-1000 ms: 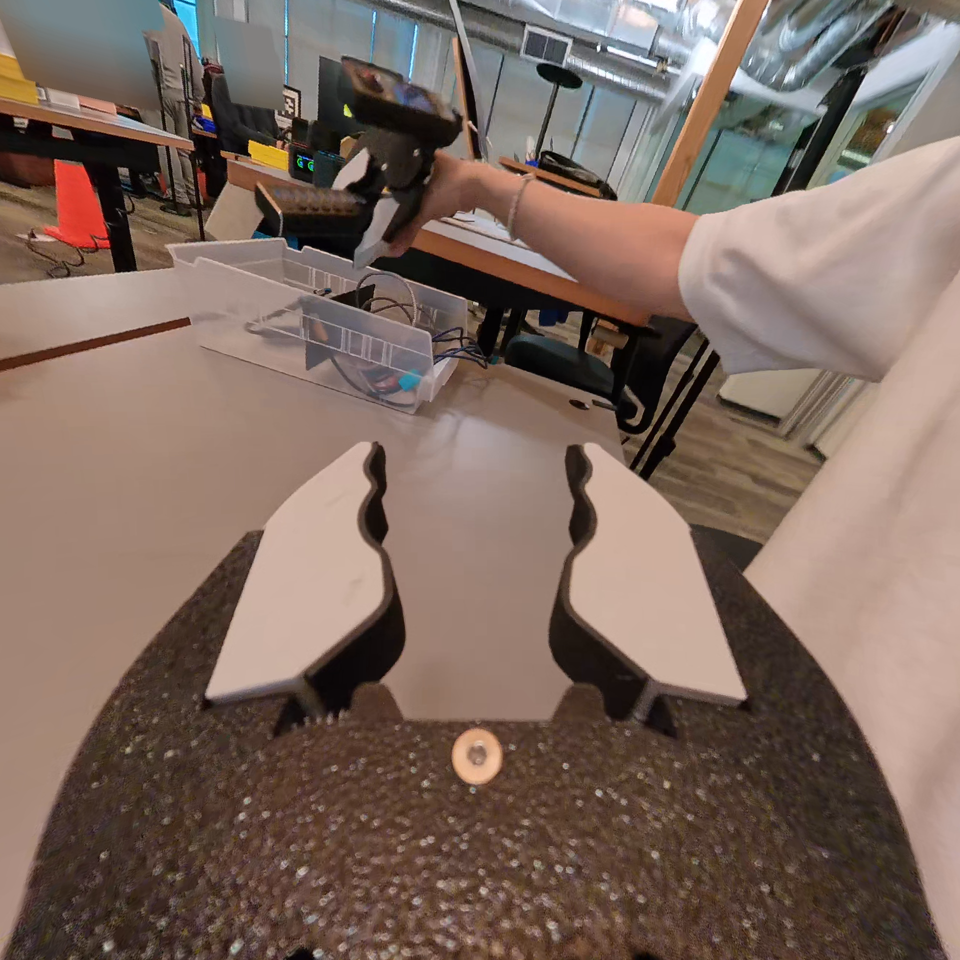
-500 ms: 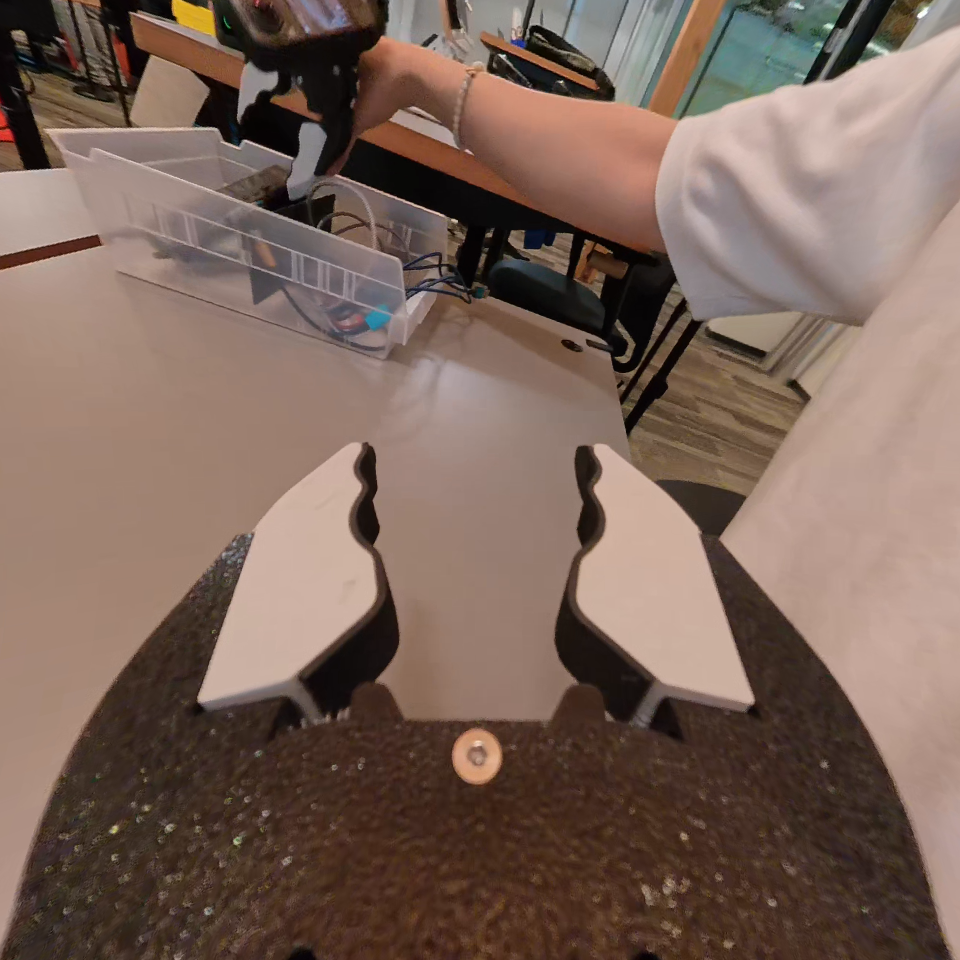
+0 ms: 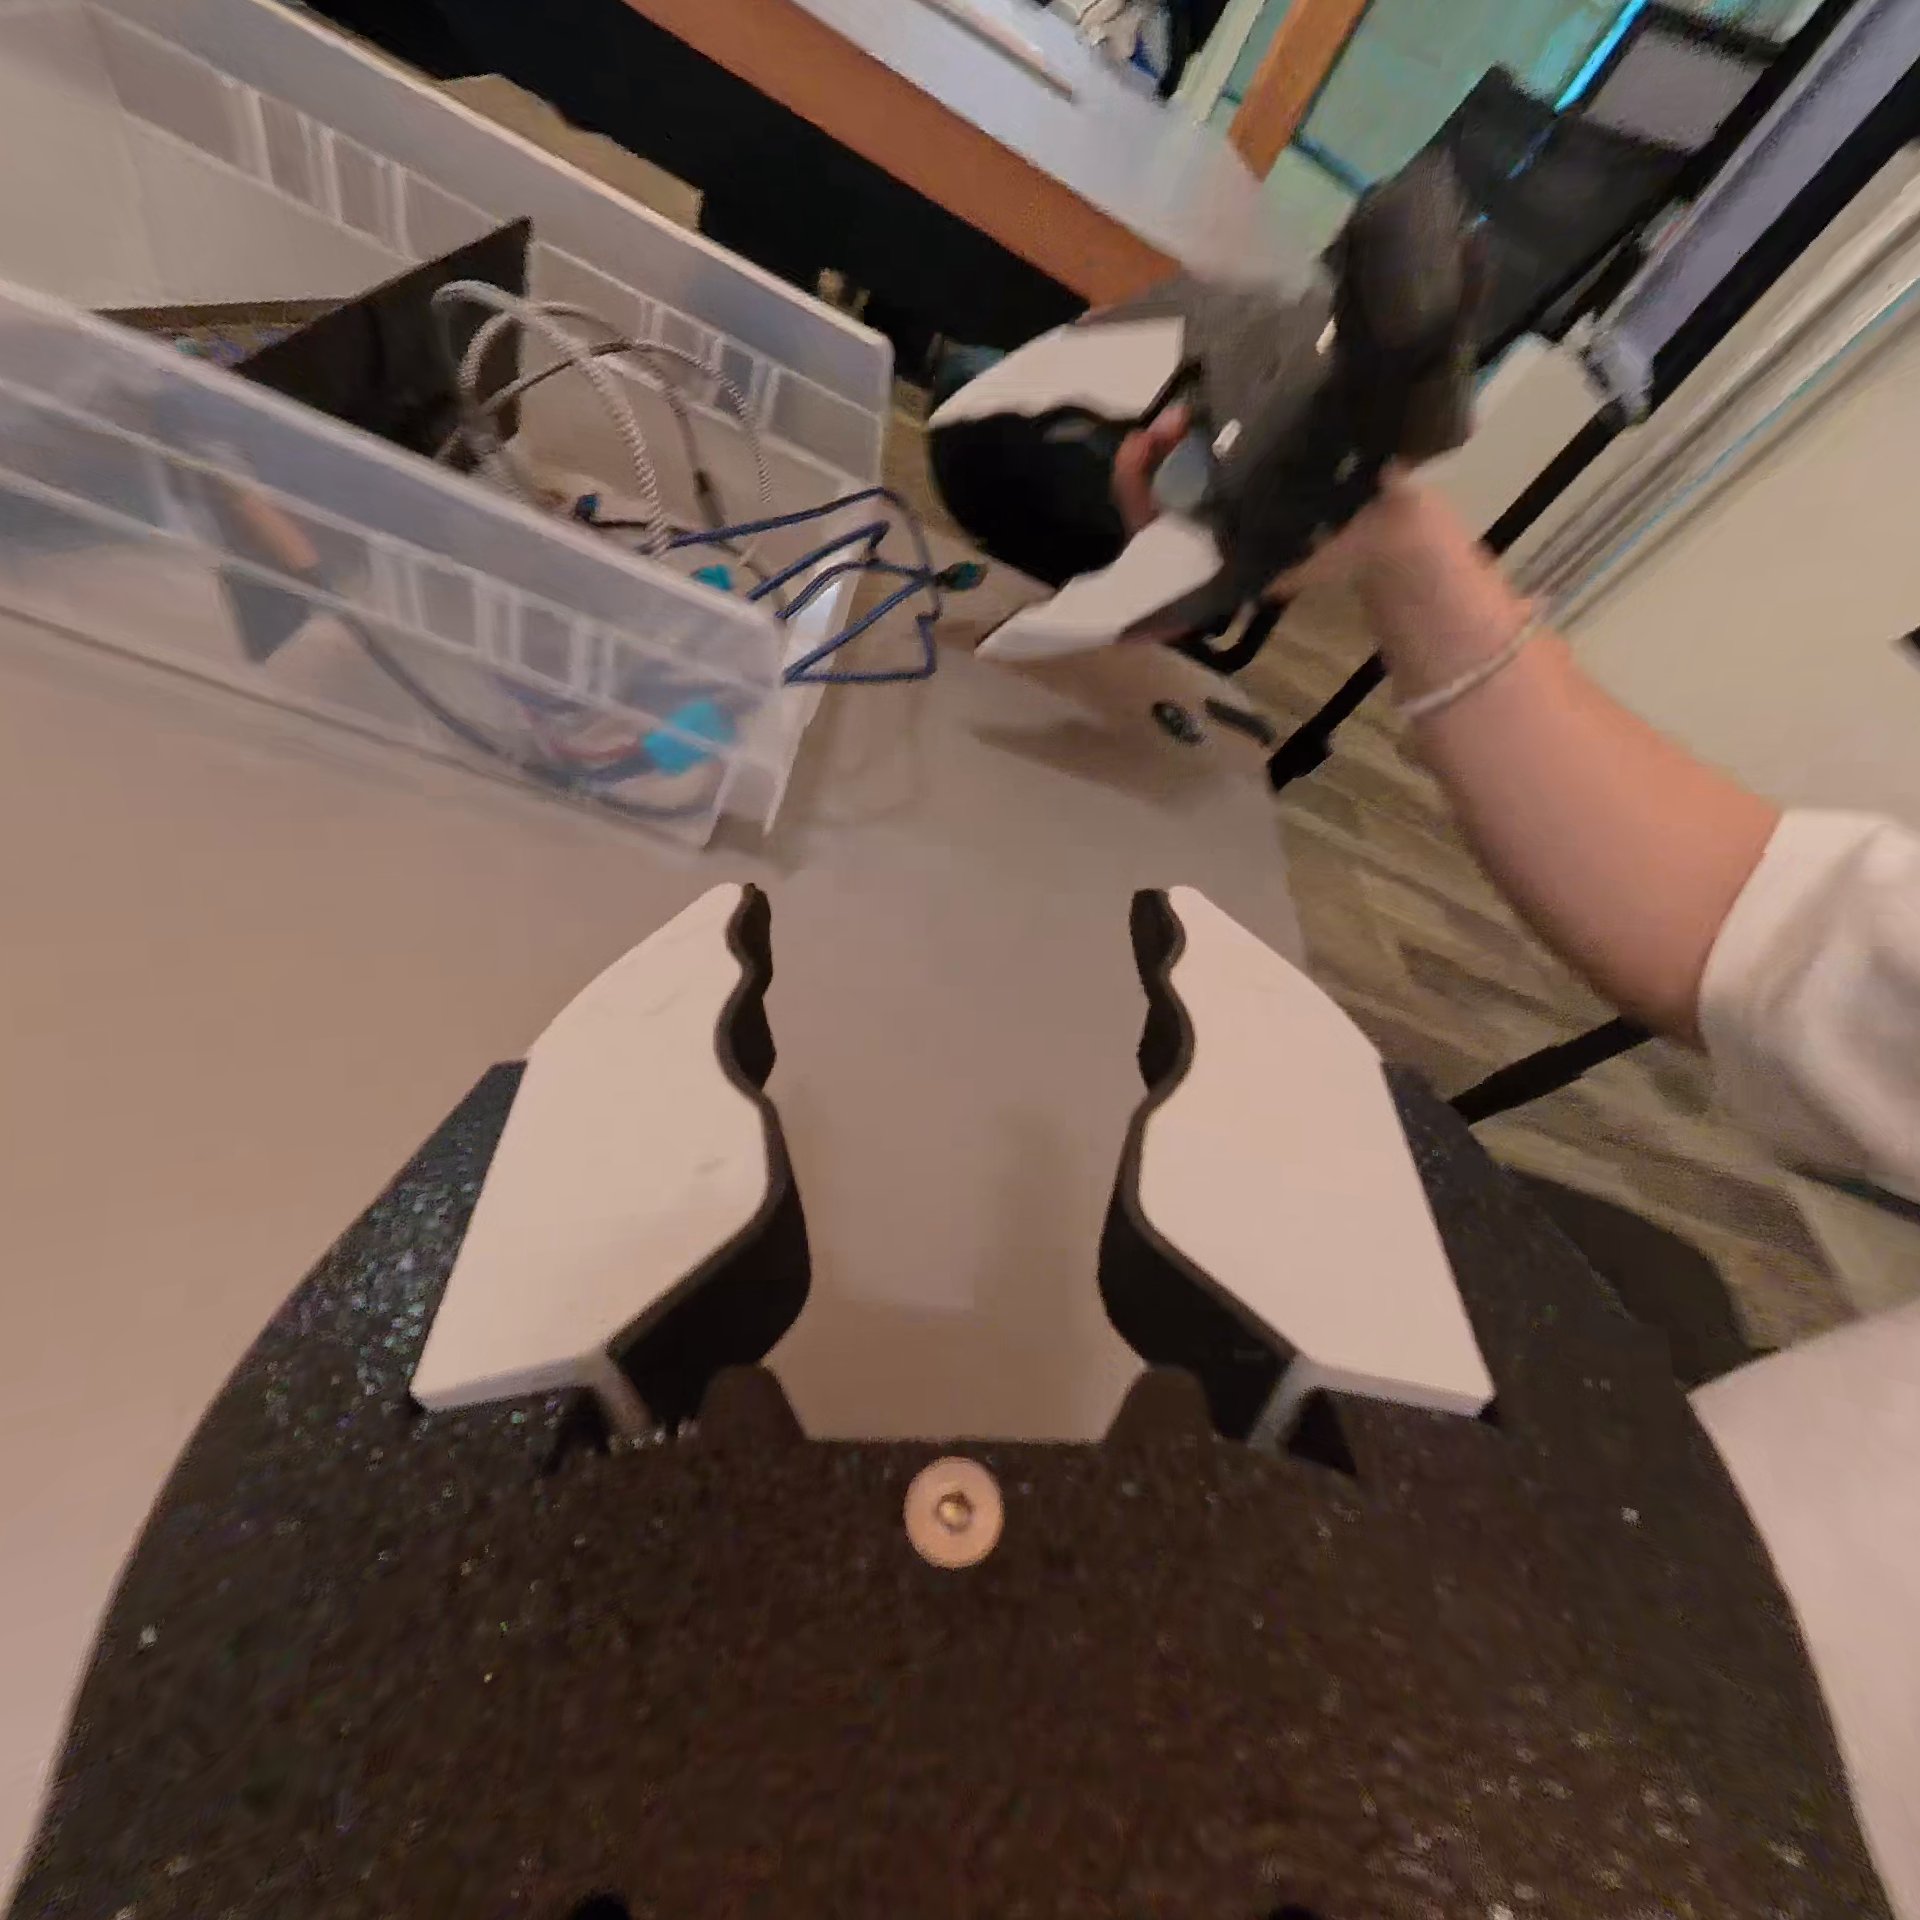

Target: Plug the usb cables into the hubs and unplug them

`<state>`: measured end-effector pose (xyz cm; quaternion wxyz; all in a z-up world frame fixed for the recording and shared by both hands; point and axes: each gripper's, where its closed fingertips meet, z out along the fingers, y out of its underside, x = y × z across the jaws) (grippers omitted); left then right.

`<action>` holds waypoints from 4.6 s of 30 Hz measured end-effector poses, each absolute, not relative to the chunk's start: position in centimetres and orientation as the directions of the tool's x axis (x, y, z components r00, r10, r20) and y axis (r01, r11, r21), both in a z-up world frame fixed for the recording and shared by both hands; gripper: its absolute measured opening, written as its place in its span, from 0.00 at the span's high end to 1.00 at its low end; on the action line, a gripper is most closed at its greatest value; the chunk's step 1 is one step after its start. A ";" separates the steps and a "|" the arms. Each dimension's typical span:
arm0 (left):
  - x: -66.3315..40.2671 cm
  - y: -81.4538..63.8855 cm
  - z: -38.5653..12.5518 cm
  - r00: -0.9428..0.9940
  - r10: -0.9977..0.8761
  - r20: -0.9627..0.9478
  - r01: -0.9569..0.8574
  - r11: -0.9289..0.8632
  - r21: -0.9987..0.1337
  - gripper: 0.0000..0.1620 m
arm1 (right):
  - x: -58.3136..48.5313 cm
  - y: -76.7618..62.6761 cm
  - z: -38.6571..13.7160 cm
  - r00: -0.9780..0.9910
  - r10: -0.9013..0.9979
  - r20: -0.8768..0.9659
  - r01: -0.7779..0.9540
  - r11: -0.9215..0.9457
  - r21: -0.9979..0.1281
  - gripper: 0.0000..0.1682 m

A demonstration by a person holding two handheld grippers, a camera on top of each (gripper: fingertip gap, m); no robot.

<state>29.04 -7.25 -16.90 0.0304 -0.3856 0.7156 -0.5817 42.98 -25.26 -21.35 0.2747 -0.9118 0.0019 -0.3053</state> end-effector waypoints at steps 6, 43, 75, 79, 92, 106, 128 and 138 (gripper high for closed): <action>30.0 -12.7 -15.5 -0.741 -0.470 0.479 -0.533 -0.020 -0.846 0.61 | 46.1 -25.1 -24.3 0.661 -0.083 0.746 0.266 -0.904 -0.336 0.59; 26.5 -9.1 -15.9 -0.755 -0.451 0.475 -0.504 -0.063 -0.861 0.70 | 48.5 -17.5 -21.8 0.982 -0.106 0.159 -0.006 -0.848 -0.530 0.44; 43.8 -7.5 -19.9 -0.280 -0.850 0.446 -0.836 -0.012 -0.549 0.64 | 34.1 -23.8 -17.8 0.722 -0.588 0.366 -0.120 -0.627 -0.770 0.48; 45.7 -8.0 -21.7 -0.233 -0.891 0.389 -0.874 0.017 -0.485 0.63 | 32.0 -22.1 -18.5 0.777 -0.541 0.321 -0.096 -0.606 -0.790 0.48; 46.1 -7.2 -22.2 -0.226 -0.961 0.161 -0.962 0.194 -0.194 0.74 | 30.3 -18.7 -18.8 0.827 -0.468 0.312 -0.069 -0.636 -0.769 0.50; 45.8 -5.1 -22.1 -0.266 -0.929 0.258 -0.956 0.220 -0.194 0.90 | 28.7 -16.2 -18.0 0.841 -0.424 0.335 -0.044 -0.671 -0.740 0.51; 16.5 16.1 -21.9 -0.374 -0.882 0.286 -0.917 0.306 -0.256 0.93 | 29.4 -0.9 -8.2 0.915 -0.321 0.243 0.107 -0.388 -0.916 0.54; -3.6 24.5 -21.9 -0.218 -0.943 0.250 -0.962 0.166 -0.215 0.93 | 20.2 29.3 -10.0 0.991 0.056 -0.118 -0.076 -0.489 -0.869 0.48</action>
